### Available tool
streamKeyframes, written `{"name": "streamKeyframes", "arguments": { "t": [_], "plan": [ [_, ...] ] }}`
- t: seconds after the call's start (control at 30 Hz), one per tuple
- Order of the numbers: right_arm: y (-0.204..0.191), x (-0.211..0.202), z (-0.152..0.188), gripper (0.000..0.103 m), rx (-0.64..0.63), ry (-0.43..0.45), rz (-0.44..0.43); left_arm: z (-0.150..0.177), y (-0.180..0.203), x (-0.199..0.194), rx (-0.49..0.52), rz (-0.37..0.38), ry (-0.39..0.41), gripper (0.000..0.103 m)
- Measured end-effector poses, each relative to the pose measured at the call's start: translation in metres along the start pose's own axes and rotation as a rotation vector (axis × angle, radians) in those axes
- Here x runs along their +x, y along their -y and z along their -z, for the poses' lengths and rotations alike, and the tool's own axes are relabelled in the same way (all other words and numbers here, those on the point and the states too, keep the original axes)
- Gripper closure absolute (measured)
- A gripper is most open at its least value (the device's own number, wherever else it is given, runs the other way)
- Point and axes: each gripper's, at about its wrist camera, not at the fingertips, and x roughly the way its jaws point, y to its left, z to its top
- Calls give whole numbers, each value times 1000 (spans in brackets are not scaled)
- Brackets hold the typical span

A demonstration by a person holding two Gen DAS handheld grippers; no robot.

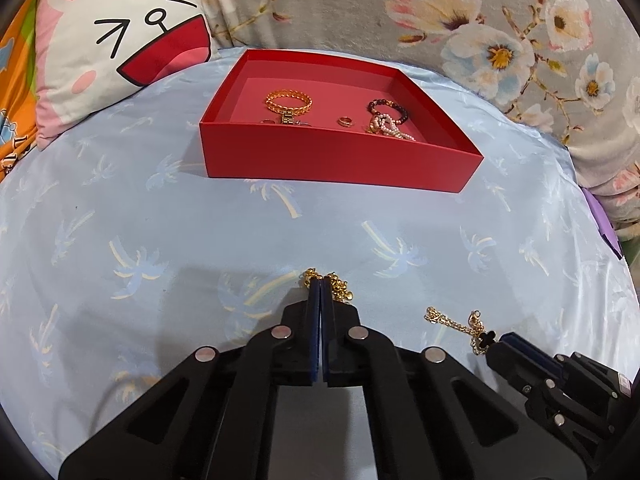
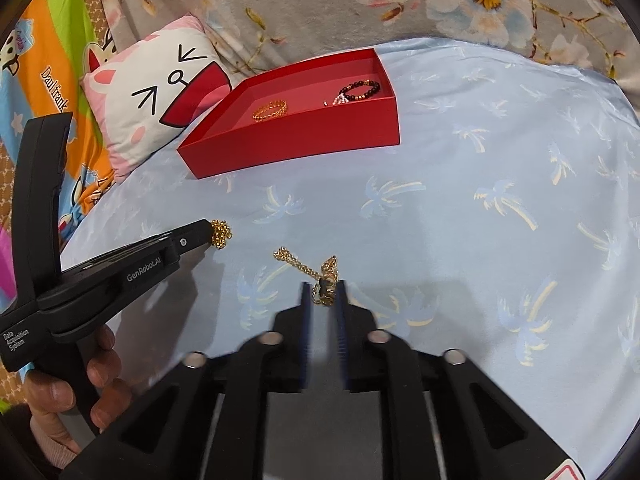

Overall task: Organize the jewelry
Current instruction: 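Grasp a gold chain with the left tool while the right tool grasps the other chain, then lift both gold chains off the sheet and carry them toward the red tray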

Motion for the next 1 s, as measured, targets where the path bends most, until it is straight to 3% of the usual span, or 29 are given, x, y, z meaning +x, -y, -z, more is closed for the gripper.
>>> {"name": "streamKeyframes", "arguments": {
  "t": [0.03,0.17,0.23,0.3,0.37,0.77,1.0],
  "plan": [
    [-1,0,-1,69,-2,3,8,0,0,0,-2,0,0,103],
    [-4,10,-6,68,-21,-28,26,0,0,0,-5,3,1,103],
    [-6,11,-7,75,-26,-27,27,0,-1,-1,-8,4,3,103],
    [-4,12,-7,91,-19,-31,29,0,-1,-2,-9,6,5,103],
    [-2,12,-7,96,-4,-30,24,1,-1,-3,-10,10,7,103],
    [-1,-12,2,97,19,8,-19,11,-9,-20,-39,34,22,103],
    [-7,-44,-2,97,15,62,-45,11,-17,-51,-62,63,51,103]
  ]
}}
